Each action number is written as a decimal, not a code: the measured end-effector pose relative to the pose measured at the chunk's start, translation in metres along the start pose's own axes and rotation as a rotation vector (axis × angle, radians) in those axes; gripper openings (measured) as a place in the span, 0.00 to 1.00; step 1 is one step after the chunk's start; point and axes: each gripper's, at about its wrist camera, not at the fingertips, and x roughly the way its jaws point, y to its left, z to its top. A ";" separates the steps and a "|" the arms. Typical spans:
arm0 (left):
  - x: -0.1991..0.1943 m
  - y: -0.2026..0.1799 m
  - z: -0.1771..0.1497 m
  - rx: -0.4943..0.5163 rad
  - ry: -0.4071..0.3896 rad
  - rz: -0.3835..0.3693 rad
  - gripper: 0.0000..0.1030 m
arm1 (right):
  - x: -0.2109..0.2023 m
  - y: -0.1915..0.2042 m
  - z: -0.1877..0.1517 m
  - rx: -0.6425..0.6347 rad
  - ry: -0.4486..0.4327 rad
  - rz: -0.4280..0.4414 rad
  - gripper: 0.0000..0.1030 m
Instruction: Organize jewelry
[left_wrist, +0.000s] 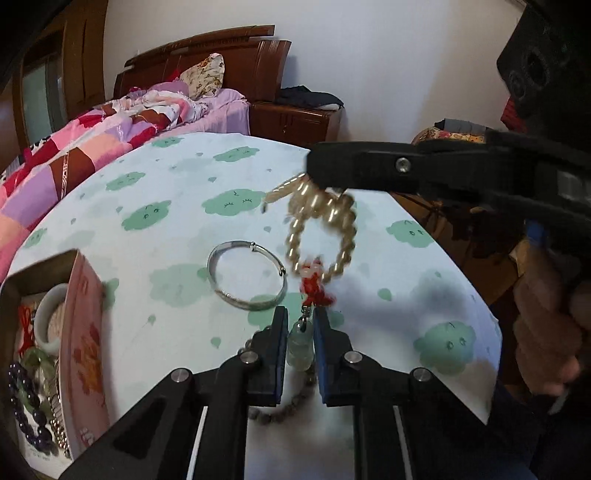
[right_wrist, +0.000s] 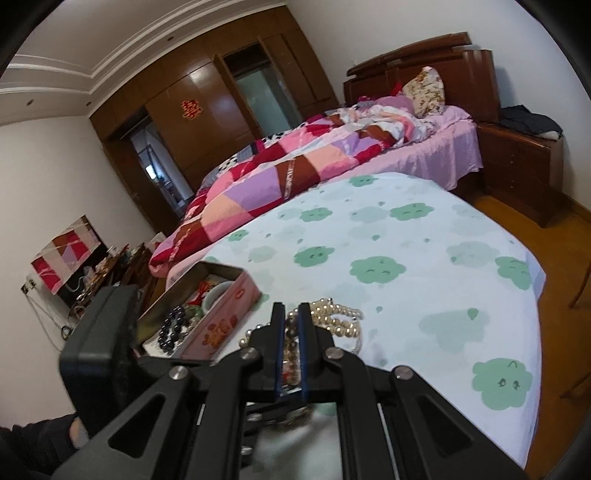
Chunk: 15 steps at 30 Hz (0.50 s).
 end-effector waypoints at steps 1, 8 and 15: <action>-0.003 -0.001 -0.001 0.001 -0.005 0.003 0.13 | -0.001 -0.002 0.000 0.002 -0.007 -0.011 0.08; -0.041 0.011 -0.001 -0.030 -0.087 0.052 0.13 | -0.005 -0.008 0.003 0.012 -0.019 -0.035 0.08; -0.087 0.039 0.008 -0.090 -0.185 0.162 0.13 | -0.005 -0.006 0.003 0.001 -0.014 -0.037 0.08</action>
